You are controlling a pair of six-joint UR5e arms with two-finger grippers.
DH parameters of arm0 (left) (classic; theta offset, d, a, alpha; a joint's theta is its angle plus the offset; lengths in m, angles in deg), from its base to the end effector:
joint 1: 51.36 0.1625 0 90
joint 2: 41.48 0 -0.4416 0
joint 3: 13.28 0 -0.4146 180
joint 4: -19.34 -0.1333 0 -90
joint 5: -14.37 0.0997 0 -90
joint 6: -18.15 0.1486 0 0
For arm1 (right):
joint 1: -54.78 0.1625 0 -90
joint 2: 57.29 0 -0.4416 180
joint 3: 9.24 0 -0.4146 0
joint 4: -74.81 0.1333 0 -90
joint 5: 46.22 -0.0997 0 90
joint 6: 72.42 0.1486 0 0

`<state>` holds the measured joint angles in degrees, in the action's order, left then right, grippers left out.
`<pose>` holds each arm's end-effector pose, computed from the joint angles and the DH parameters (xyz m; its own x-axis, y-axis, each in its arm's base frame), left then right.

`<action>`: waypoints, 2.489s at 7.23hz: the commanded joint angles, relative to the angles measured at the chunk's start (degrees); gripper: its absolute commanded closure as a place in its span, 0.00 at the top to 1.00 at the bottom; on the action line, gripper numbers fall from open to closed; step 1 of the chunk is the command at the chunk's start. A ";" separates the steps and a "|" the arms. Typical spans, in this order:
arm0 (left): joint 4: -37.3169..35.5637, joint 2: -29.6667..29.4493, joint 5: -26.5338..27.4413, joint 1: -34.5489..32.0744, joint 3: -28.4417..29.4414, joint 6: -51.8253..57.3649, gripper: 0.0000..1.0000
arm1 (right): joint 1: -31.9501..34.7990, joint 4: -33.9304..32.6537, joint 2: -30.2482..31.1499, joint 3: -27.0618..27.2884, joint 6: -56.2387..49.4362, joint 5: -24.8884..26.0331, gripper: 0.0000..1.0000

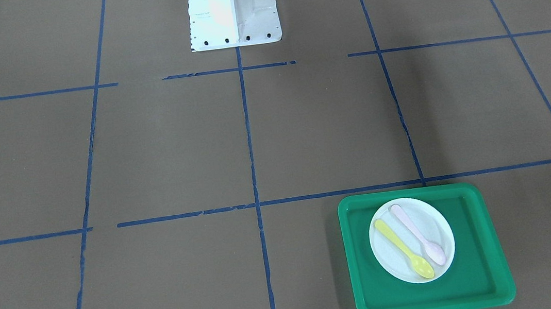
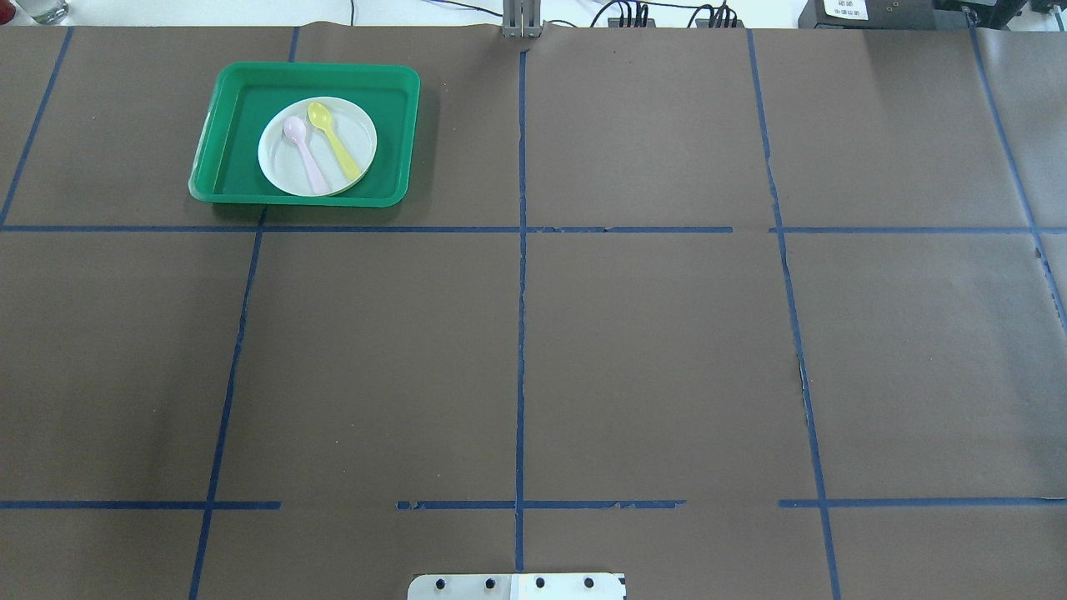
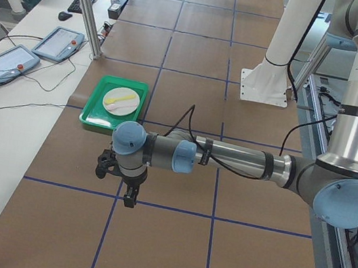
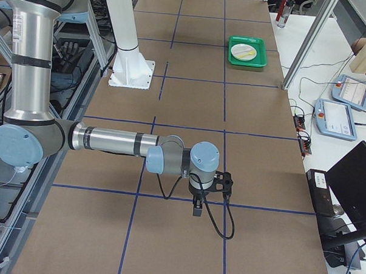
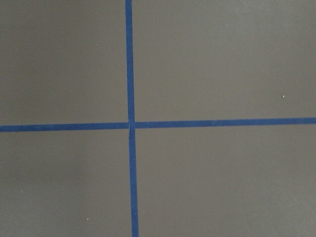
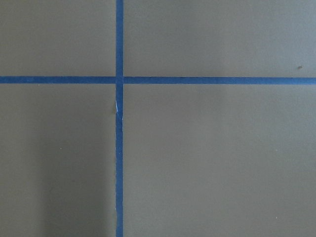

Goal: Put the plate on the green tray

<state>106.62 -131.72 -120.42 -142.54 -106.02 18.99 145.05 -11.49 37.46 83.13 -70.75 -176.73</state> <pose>-0.0392 -0.5154 0.6875 0.7098 0.0032 -0.7044 0.0102 0.9998 0.0149 0.0390 -0.4798 0.7305 0.7599 0.0178 0.6498 -0.0269 0.9996 0.0041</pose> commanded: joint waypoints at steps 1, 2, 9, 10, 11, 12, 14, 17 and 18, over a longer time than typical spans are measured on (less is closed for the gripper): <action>1.13 0.95 -0.03 -0.67 -0.60 3.08 1.00 | 0.00 0.00 0.00 0.00 0.00 0.00 1.00; 1.31 1.04 -0.03 -0.67 -0.60 6.07 1.00 | 0.00 0.00 0.00 0.00 0.00 0.00 1.00; 1.31 1.92 -0.39 -0.41 0.19 7.68 1.00 | 0.00 0.08 0.00 0.00 0.00 0.00 1.00; 1.23 1.92 -0.65 -0.41 0.36 7.68 1.00 | 0.00 0.00 0.00 0.00 0.00 0.00 1.00; 1.23 1.92 -0.65 -0.41 0.28 7.68 1.00 | 0.00 0.00 0.00 0.00 0.00 0.09 1.00; 1.31 1.92 -0.65 -0.41 0.28 7.68 1.00 | 0.00 0.08 0.00 0.00 0.00 0.00 1.00; 1.23 1.92 -0.74 -0.41 0.28 7.59 1.00 | 0.00 0.00 0.00 0.00 0.00 0.00 1.00; 1.23 1.83 -0.74 -0.41 0.01 7.59 1.00 | 0.00 0.00 0.00 0.00 0.00 0.00 1.00; 1.14 1.83 -0.65 -0.41 -0.25 7.59 1.00 | 0.00 0.08 0.00 0.00 0.00 0.00 1.00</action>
<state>107.81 -129.86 -121.12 -142.94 -106.07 26.59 145.05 -11.47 37.46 83.13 -70.75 -176.73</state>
